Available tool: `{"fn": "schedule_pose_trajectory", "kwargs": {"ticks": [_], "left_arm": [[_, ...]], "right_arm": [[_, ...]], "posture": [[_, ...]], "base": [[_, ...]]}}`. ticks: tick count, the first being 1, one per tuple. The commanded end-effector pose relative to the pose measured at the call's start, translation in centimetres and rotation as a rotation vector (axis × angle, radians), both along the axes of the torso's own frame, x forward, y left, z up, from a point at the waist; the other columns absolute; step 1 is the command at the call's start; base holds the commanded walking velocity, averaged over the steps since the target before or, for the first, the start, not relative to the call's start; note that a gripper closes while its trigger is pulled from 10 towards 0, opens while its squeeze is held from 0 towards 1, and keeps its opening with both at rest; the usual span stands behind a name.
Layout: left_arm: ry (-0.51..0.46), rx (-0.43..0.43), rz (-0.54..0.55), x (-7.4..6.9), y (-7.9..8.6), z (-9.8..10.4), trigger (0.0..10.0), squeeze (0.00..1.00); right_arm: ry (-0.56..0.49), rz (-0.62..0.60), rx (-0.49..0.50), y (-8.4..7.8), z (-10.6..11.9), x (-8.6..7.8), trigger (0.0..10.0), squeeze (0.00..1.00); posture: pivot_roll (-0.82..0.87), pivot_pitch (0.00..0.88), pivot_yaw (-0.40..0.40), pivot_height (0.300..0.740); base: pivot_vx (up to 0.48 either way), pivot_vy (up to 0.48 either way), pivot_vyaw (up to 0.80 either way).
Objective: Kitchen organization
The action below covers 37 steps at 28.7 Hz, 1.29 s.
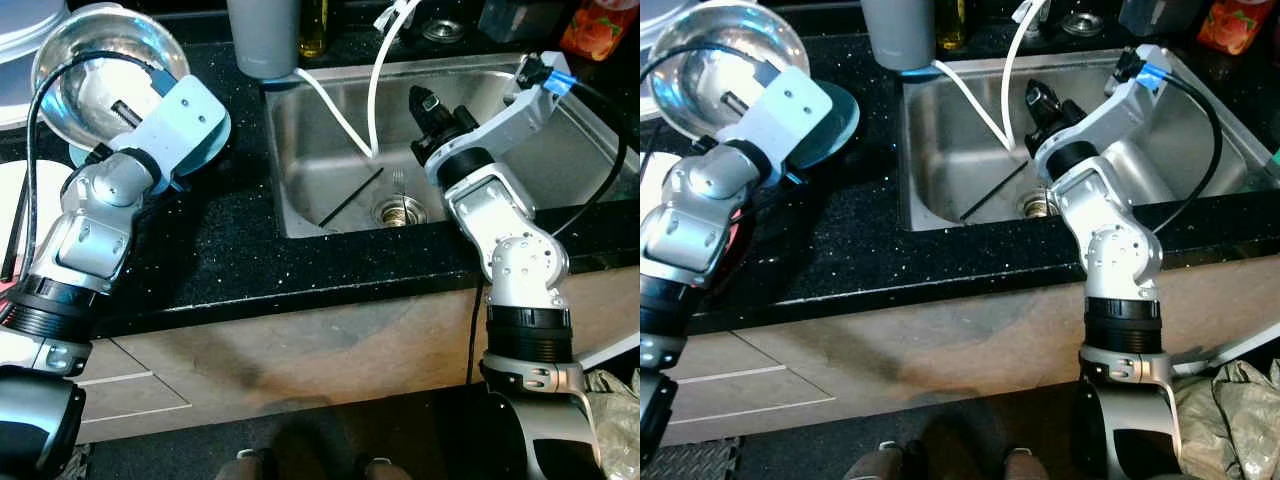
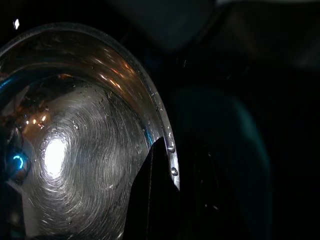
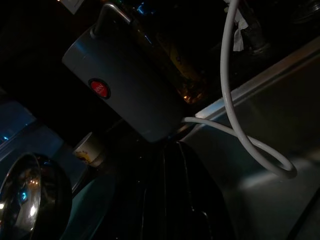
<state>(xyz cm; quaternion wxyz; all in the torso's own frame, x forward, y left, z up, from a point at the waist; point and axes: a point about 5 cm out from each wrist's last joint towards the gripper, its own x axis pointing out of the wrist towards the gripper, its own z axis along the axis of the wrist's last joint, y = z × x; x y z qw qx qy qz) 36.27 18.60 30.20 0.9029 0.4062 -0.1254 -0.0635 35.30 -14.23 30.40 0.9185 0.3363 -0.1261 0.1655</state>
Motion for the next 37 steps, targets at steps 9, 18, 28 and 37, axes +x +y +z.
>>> {"fn": "schedule_pose_trajectory", "kwargs": {"ticks": [9,18,28,37], "left_arm": [[-0.164,-0.082,-0.459,-3.1,-6.9,1.7,0.0,0.0],[-0.293,0.264,-0.717,-6.5,-10.5,-1.7,0.0,0.0],[-0.201,0.384,-0.715,-6.1,-9.5,-4.3,0.0,0.03],[-0.169,0.439,-0.596,-4.3,-7.5,-4.4,0.0,0.0]], "right_arm": [[-0.004,-0.01,0.012,-0.2,0.2,0.1,10.0,0.0],[-0.124,0.004,-0.103,1.2,1.4,-1.0,10.0,0.0],[-0.157,0.004,-0.223,2.0,1.5,-1.3,10.0,0.72],[-0.205,-0.038,-0.286,0.9,2.5,-1.4,10.0,1.0]], "posture": [[0.01,0.176,0.016,0.74],[0.02,0.181,0.018,0.74],[0.02,0.187,0.023,0.74],[0.02,0.19,0.02,0.74]], "base": [[0.0,0.0,0.0],[0.0,0.0,0.0],[0.0,0.0,0.0],[0.0,0.0,0.0]]}}
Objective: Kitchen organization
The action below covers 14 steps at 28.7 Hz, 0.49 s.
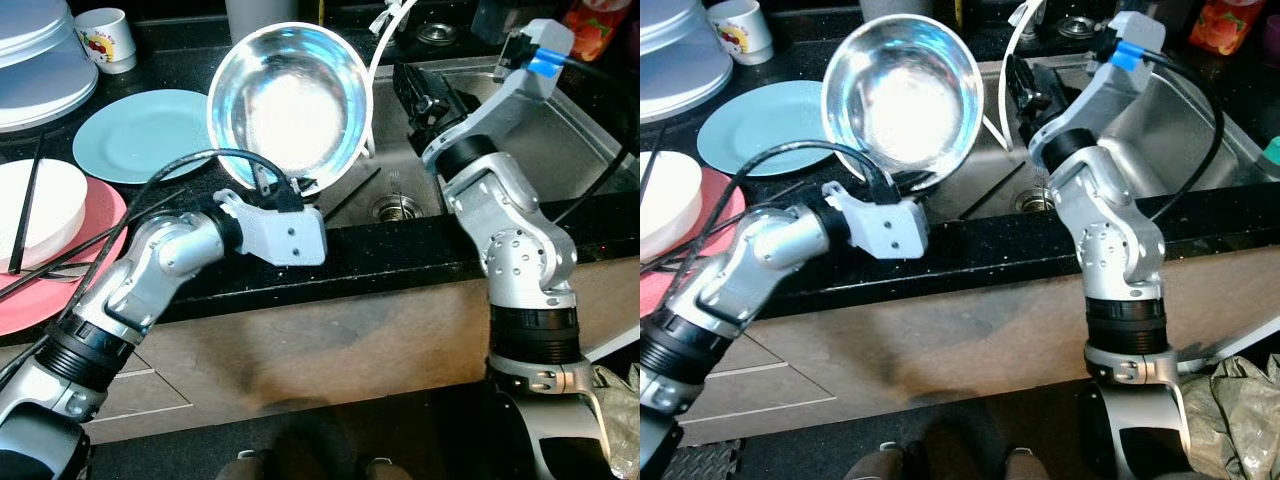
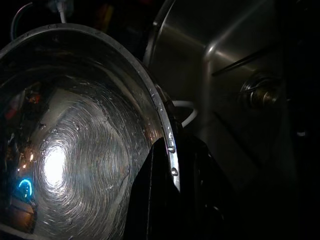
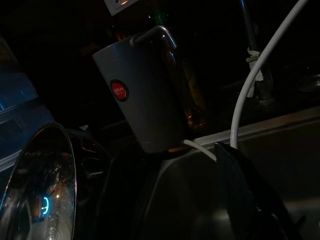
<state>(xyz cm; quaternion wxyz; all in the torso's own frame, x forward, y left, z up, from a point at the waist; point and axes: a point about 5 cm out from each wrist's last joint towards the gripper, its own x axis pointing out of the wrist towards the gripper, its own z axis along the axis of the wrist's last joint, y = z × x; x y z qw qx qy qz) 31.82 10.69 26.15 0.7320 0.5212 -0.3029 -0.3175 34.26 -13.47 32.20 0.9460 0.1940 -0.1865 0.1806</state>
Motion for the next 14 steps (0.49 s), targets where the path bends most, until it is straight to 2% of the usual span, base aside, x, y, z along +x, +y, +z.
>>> {"fn": "schedule_pose_trajectory", "kwargs": {"ticks": [1,3,4,5,6,7,9,10,14], "left_arm": [[-0.009,0.039,0.016,0.2,0.4,-0.3,0.0,0.0],[-0.015,0.049,0.003,0.2,0.3,-0.5,0.0,0.0],[-0.017,0.053,-0.006,0.2,0.1,-0.6,0.0,0.0],[-0.017,0.053,-0.006,0.2,0.1,-0.6,0.0,0.0],[-0.02,0.055,-0.01,0.2,0.0,-0.6,0.0,0.0],[-0.025,0.061,-0.033,0.1,-0.3,-0.8,0.0,0.0],[-0.027,0.063,-0.039,0.1,-0.3,-0.8,0.0,0.0],[-0.031,0.067,-0.042,0.1,-0.5,-0.9,0.0,0.0],[-0.058,0.059,-0.06,0.1,-0.7,-0.6,0.0,0.0]], "right_arm": [[-0.04,0.023,-0.025,0.2,0.7,-0.4,10.0,1.0],[-0.072,0.102,-0.074,0.7,1.6,-0.9,10.0,1.0],[-0.074,0.158,-0.151,1.4,1.6,-1.3,10.0,1.0],[-0.074,0.158,-0.151,1.4,1.6,-1.3,10.0,1.0],[-0.068,0.199,-0.218,1.9,1.5,-1.6,10.0,1.0],[-0.018,0.249,-0.378,2.9,0.3,-1.8,10.0,1.0],[-0.006,0.254,-0.41,3.1,0.0,-1.8,10.0,1.0],[0.013,0.226,-0.435,3.2,-0.4,-1.5,10.0,0.0],[0.04,0.185,-0.453,3.1,-0.9,-1.1,10.0,0.0]], "posture": [[0.02,0.19,0.02,0.74],[0.01,0.191,0.02,0.74],[0.01,0.192,0.019,0.74],[0.01,0.192,0.019,0.74],[0.01,0.193,0.019,0.74],[0.01,0.192,0.019,0.74],[0.01,0.192,0.019,0.74],[0.01,0.192,0.02,0.74],[0.01,0.191,0.02,0.74]], "base": [[0.0,0.0,0.0],[0.0,0.0,0.0],[0.0,0.0,0.0],[0.0,0.0,0.0],[0.0,0.0,0.0],[0.0,0.0,0.0],[0.0,0.0,0.0],[0.0,0.0,0.0],[0.0,0.0,0.0]]}}
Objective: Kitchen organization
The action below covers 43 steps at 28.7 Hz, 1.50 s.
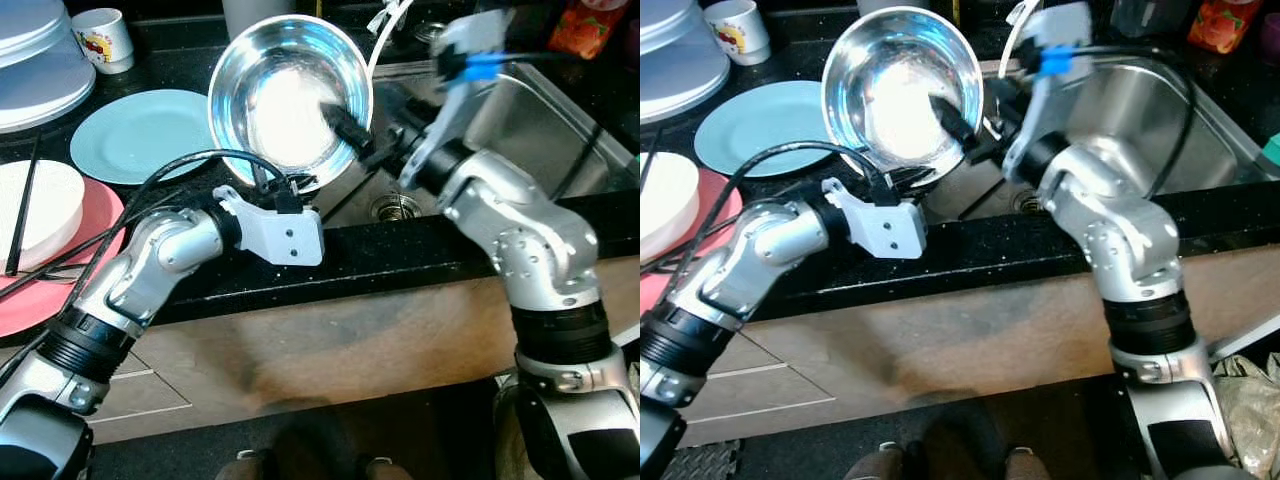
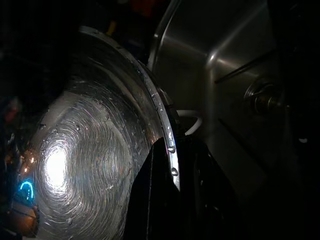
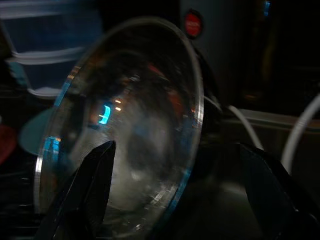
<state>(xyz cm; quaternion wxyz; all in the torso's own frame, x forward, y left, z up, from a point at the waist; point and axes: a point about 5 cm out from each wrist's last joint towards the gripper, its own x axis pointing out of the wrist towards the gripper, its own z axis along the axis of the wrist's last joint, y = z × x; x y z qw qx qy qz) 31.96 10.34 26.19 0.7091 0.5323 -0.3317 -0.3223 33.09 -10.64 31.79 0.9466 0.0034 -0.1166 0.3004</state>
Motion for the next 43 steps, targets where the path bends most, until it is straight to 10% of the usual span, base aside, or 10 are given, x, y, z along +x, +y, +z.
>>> {"fn": "schedule_pose_trajectory", "kwargs": {"ticks": [1,10,11,12,28,29,31,32,43], "left_arm": [[-0.014,0.027,-0.018,-0.1,-0.4,-0.5,0.0,0.0],[-0.061,0.034,-0.021,0.0,-0.4,-0.2,0.0,0.0],[-0.069,0.039,-0.024,0.0,-0.4,-0.2,0.0,0.0],[-0.075,0.049,-0.034,-0.1,-0.5,-0.3,0.0,0.0],[-0.115,0.086,-0.066,-0.2,-1.0,-0.3,0.0,0.0],[-0.143,0.05,-0.072,-0.3,-1.0,0.2,10.0,0.46],[-0.16,0.028,-0.079,-0.4,-1.1,0.5,10.0,0.49],[-0.161,0.001,-0.089,-0.5,-1.1,0.8,10.0,0.98],[-0.229,-0.125,-0.098,-0.8,-1.2,2.6,10.0,1.0]], "right_arm": [[0.028,-0.019,-0.02,0.2,-0.6,0.2,10.0,0.0],[0.065,-0.112,0.014,-0.7,-0.5,0.9,10.0,0.0],[0.069,-0.136,0.028,-1.0,-0.4,1.0,3.4,0.0],[0.072,-0.153,0.044,-1.2,-0.4,1.2,0.0,0.0],[0.077,-0.186,0.127,-1.5,-0.1,1.4,0.0,0.0],[0.074,-0.192,0.135,-1.6,0.0,1.4,0.0,0.0],[0.073,-0.195,0.139,-1.6,0.1,1.4,0.0,0.0],[0.072,-0.197,0.142,-1.6,0.1,1.4,0.0,0.0],[0.068,-0.247,0.204,-2.3,0.7,1.6,0.0,0.0]], "posture": [[0.01,0.191,0.02,0.74],[0.01,0.193,0.019,0.74],[0.01,0.193,0.019,0.74],[0.01,0.193,0.019,0.74],[0.01,0.186,0.018,0.74],[0.01,0.186,0.018,0.74],[0.01,0.186,0.018,0.74],[0.01,0.181,0.016,0.74],[0.01,0.181,0.015,0.74]], "base": [[0.0,0.0,0.0],[0.0,0.0,0.0],[0.0,0.0,0.0],[0.0,0.0,0.0],[0.0,0.0,0.0],[0.0,0.0,0.0],[0.0,0.0,0.0],[0.0,0.0,0.0],[0.0,0.0,0.0]]}}
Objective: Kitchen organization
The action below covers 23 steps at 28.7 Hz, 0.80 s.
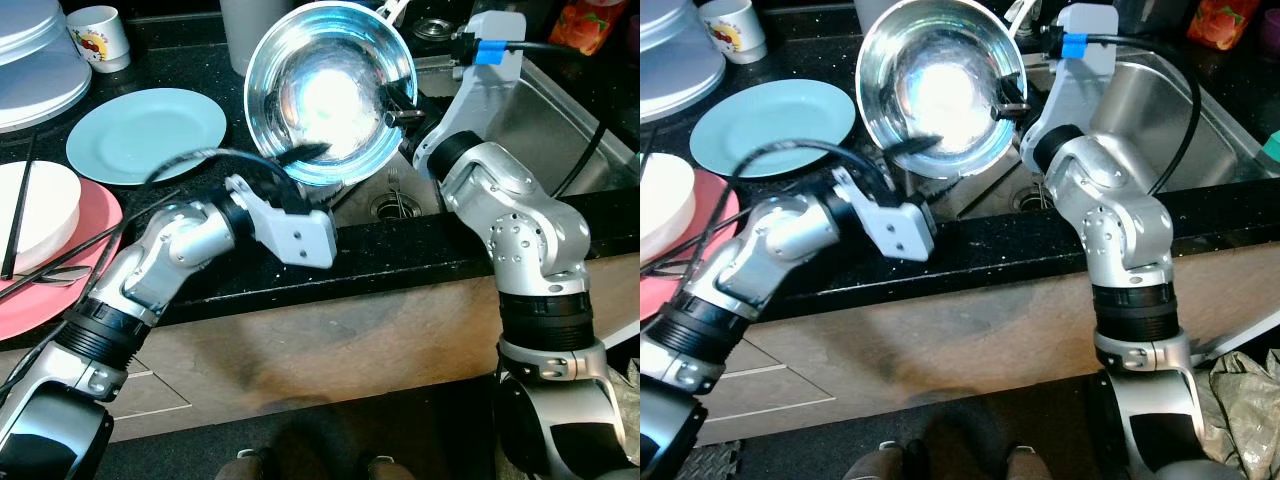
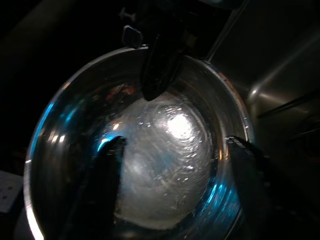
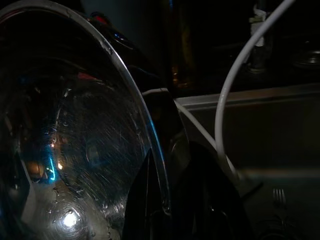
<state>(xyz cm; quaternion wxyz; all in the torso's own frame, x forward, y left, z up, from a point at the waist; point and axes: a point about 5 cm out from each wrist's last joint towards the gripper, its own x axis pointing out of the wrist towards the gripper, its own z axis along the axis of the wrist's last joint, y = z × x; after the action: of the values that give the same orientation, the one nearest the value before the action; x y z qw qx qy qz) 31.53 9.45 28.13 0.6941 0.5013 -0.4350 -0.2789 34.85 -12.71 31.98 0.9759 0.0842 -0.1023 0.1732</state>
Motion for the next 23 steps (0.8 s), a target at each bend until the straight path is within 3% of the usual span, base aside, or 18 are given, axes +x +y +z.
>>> {"fn": "schedule_pose_trajectory", "kwargs": {"ticks": [1,2,3,8,9,10,11,12,14,15,18,19,21,22,23], "left_arm": [[-0.069,-0.013,-0.028,-0.6,-0.4,0.9,10.0,0.38],[-0.085,-0.027,-0.039,-0.8,-0.5,1.1,10.0,0.38],[-0.099,-0.056,-0.058,-1.1,-0.5,1.4,10.0,0.0],[-0.059,-0.265,-0.02,-0.8,0.6,2.6,10.0,0.0],[-0.059,-0.265,-0.02,-0.8,0.6,2.6,10.0,0.0],[-0.033,-0.318,0.014,-0.4,1.1,2.7,10.0,0.0],[0.031,-0.423,0.055,0.2,1.7,2.9,10.0,0.0],[0.031,-0.423,0.055,0.2,1.7,2.9,10.0,0.0],[0.306,-0.71,0.156,2.1,2.8,2.1,10.0,0.0],[0.491,-0.827,0.203,3.1,3.0,0.9,10.0,0.0],[0.559,-0.832,0.223,3.5,2.8,0.2,10.0,0.0],[0.615,-0.839,0.23,3.8,2.5,-0.3,10.0,0.0],[0.615,-0.839,0.23,3.8,2.5,-0.3,10.0,0.0],[0.649,-0.855,0.241,4.1,2.1,-0.6,10.0,0.0],[0.653,-0.898,0.259,4.4,2.0,-0.5,10.0,0.0]], "right_arm": [[-0.022,-0.033,0.044,-0.6,0.6,0.0,0.0,0.0],[-0.026,-0.057,0.056,-0.9,0.7,0.0,0.0,0.0],[-0.044,-0.108,0.077,-1.5,0.9,0.2,0.0,0.0],[-0.124,-0.343,0.163,-5.2,2.2,0.4,0.0,0.0],[-0.124,-0.343,0.163,-5.2,2.2,0.4,0.0,0.0],[-0.138,-0.375,0.167,-5.7,2.3,0.4,0.0,0.0],[-0.149,-0.41,0.162,-6.2,2.4,0.3,0.0,0.0],[-0.149,-0.41,0.162,-6.2,2.4,0.3,0.0,0.0],[-0.162,-0.47,0.109,-6.9,1.9,0.4,0.0,0.0],[-0.156,-0.487,0.082,-7.0,1.4,0.5,0.0,0.0],[-0.154,-0.488,0.061,-6.9,1.0,0.6,0.0,0.0],[-0.153,-0.485,0.048,-6.7,0.6,0.7,0.6,0.0],[-0.153,-0.485,0.048,-6.7,0.6,0.7,0.6,0.0],[-0.15,-0.486,0.038,-6.5,0.2,0.8,5.8,0.0],[-0.148,-0.488,0.03,-6.4,-0.1,0.9,9.1,0.0]], "posture": [[0.01,0.18,0.014,0.74],[0.01,0.18,0.014,0.74],[0.01,0.182,0.013,0.74],[0.01,0.186,0.012,0.74],[0.01,0.186,0.012,0.74],[0.01,0.186,0.012,0.74],[0.01,0.188,0.011,0.74],[0.01,0.188,0.011,0.74],[0.01,0.189,0.009,0.74],[0.01,0.189,0.009,0.74],[0.01,0.189,0.011,0.74],[0.01,0.191,0.013,0.74],[0.01,0.191,0.013,0.74],[0.01,0.192,0.012,0.74],[0.01,0.193,0.014,0.74]], "base": [[0.0,0.0,0.0],[0.0,0.0,0.0],[0.0,0.0,0.0],[0.0,0.0,0.0],[0.0,0.0,0.0],[0.0,0.0,0.0],[0.0,0.0,0.0],[0.0,0.0,0.0],[0.0,0.0,0.0],[0.0,0.0,0.0],[0.0,0.0,0.0],[0.0,0.0,0.0],[0.0,0.0,0.0],[0.0,0.0,0.0],[0.0,0.0,0.0]]}}
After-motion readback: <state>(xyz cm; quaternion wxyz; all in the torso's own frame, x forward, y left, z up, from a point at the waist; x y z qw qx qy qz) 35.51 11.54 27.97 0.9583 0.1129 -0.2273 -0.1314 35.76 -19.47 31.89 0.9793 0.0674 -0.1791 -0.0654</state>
